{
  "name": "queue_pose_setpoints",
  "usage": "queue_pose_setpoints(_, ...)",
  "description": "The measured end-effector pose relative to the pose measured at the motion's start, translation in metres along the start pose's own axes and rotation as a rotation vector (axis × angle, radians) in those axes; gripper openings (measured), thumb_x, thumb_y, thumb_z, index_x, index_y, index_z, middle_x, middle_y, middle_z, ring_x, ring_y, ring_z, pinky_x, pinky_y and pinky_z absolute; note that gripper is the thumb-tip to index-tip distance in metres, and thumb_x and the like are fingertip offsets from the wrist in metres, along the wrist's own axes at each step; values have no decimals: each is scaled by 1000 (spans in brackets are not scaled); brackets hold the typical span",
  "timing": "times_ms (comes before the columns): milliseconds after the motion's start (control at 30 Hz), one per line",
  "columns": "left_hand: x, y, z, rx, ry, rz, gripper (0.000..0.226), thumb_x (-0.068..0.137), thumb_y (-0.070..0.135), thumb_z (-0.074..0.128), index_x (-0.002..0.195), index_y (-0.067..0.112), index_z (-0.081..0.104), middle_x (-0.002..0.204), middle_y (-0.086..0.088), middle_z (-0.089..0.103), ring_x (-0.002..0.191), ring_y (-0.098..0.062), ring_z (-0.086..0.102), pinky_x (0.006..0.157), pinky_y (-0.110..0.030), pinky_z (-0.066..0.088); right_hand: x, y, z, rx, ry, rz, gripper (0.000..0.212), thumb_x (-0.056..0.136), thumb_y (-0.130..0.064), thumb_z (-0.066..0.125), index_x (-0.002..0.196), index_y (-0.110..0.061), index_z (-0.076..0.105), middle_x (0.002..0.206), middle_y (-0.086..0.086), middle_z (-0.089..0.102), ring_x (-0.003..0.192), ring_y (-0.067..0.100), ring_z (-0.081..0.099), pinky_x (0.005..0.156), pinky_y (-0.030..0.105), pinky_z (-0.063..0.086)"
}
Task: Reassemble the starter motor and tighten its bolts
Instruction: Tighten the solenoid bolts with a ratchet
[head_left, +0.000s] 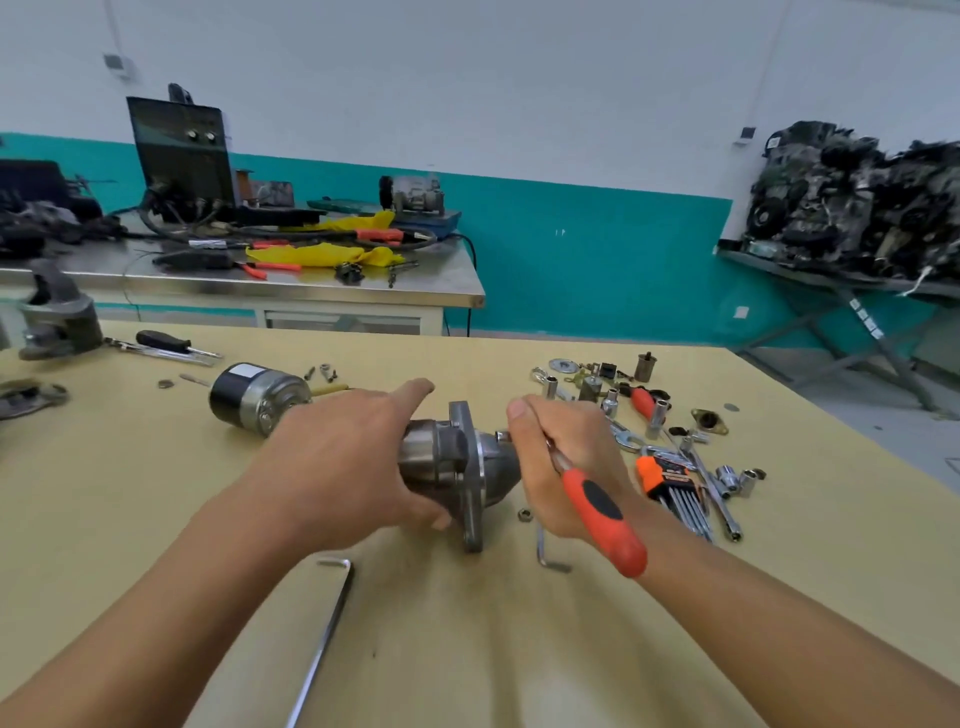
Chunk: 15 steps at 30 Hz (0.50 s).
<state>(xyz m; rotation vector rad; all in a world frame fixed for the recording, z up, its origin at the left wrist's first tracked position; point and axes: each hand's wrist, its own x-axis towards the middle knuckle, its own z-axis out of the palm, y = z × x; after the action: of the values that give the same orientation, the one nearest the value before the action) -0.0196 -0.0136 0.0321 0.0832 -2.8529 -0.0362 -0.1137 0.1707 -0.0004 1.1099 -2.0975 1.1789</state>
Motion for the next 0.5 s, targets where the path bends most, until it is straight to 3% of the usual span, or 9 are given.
queue_pose_setpoints(67, -2, -10, -1, -86, -1, 5, 97, 56, 79, 74, 140, 47, 38, 114, 23, 62, 102, -4, 55, 77, -26, 45, 12, -1, 2, -29, -60, -15, 44, 104, -31, 37, 60, -27, 38, 50, -13, 36, 43, 7, 36, 47, 18, 26)
queue_pose_setpoints(133, -4, -14, 3, -143, 45, 29, 69, 60, 73, 76, 120, 48, 52, 98, 27, 60, 88, 4, 51, 65, -18, 35, 21, -3, 7, -31, -108, -30, 44, 105, -22, 40, 61, -24, 41, 51, -10, 38, 45, 6, 36, 48, 22, 29)
queue_pose_setpoints(200, -4, -16, 8, -173, 89, 43, 55, 62, 71, 75, 108, 47, 56, 92, 26, 59, 85, 3, 51, 62, -17, 33, 24, -2, 13, -48, -167, -19, 45, 106, -19, 42, 62, -22, 44, 52, -4, 44, 47, 12, 41, 49, 35, 36)
queue_pose_setpoints(333, -3, -17, 12, -220, 136, 84, 54, 64, 71, 72, 109, 44, 59, 90, 24, 58, 85, -2, 52, 70, -28, 47, 23, 2, 18, -32, -170, -17, 44, 104, -26, 39, 63, -13, 49, 54, 6, 50, 49, 21, 46, 52, 45, 41)
queue_pose_setpoints(500, -3, -15, 13, -226, 148, 104, 51, 65, 69, 72, 107, 41, 62, 88, 21, 57, 83, -5, 53, 67, -30, 47, 21, 3, 16, -154, -128, -130, 38, 101, -27, 41, 66, -14, 49, 56, -3, 46, 50, 24, 47, 51, 45, 41)
